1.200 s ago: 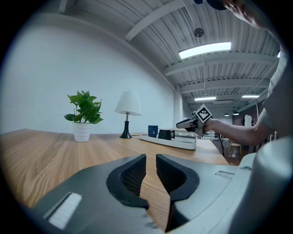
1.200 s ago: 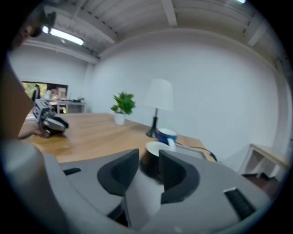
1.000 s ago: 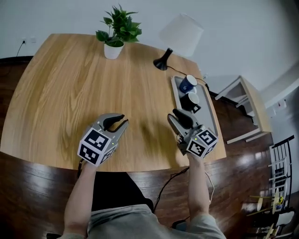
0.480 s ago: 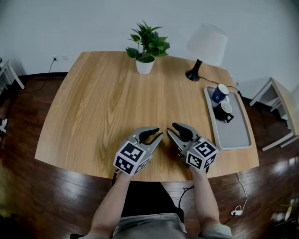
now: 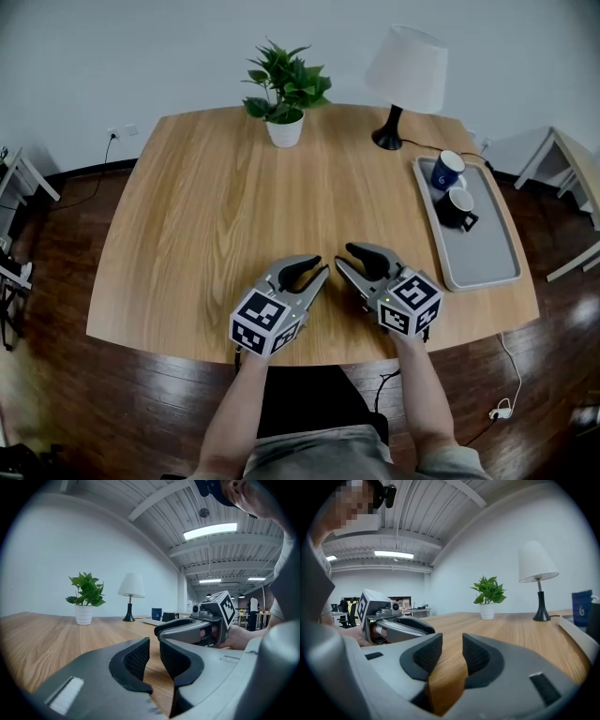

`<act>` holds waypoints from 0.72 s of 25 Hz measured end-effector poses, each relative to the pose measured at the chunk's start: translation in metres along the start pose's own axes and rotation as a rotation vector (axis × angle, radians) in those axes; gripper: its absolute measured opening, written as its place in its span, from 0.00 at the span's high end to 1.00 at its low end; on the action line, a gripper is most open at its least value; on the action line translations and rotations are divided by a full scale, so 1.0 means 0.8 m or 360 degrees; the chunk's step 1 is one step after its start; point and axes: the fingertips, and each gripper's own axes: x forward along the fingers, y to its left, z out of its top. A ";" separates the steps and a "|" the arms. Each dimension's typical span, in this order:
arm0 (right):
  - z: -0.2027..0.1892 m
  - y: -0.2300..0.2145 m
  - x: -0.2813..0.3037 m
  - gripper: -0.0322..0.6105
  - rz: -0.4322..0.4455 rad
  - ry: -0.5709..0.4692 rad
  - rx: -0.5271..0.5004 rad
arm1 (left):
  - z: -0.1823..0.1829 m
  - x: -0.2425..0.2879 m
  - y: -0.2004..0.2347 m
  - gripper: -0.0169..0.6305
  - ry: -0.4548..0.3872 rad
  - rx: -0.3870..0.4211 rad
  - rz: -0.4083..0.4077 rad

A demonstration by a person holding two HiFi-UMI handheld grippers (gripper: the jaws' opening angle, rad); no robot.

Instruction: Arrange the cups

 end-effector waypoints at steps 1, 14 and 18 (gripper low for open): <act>0.000 0.000 0.000 0.75 0.0001 -0.0004 -0.0002 | 0.000 0.000 0.000 0.85 -0.0002 0.0000 0.0000; 0.002 0.002 -0.001 0.75 0.0017 -0.0031 -0.0013 | 0.001 0.000 0.002 0.85 -0.0007 0.0000 0.0004; 0.001 0.002 -0.001 0.75 0.0019 -0.0033 -0.0015 | 0.001 -0.001 0.001 0.85 -0.0010 0.0001 0.0005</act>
